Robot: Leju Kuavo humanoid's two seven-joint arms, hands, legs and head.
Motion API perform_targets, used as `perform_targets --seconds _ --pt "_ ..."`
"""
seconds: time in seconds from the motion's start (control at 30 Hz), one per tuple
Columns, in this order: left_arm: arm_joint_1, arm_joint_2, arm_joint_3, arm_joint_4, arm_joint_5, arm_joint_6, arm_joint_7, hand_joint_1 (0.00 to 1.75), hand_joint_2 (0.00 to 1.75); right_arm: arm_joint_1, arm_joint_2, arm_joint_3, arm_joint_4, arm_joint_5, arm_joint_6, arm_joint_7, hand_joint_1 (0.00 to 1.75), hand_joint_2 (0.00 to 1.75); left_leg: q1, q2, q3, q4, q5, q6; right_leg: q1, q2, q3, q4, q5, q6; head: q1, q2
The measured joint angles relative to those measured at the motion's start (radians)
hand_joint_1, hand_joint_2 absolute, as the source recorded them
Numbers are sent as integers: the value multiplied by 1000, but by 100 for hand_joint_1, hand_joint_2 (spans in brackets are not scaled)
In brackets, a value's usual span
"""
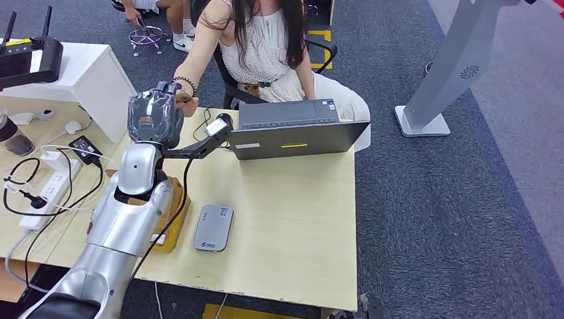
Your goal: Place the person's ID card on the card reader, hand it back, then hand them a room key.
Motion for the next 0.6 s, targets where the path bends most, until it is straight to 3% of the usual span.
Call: perform_targets --seconds 0.33,0.5,0.6 --pt "70 2 14 -33 1 19 -46 0 175 1 0 1 0 -18 0 -4 0 175 0 0 0 0 0 0 0 0 0 0 0 0 0 0" --pt "182 0 24 -168 31 18 -112 0 175 4 0 0 1 -42 -1 -18 0 175 0 0 0 0 0 0 0 0 -1 0 0 0 0 0" --pt "299 2 24 -307 63 11 -159 0 175 8 0 -1 1 -69 0 -36 0 175 0 0 -1 0 -1 0 0 0 -1 0 -1 0 0 0"
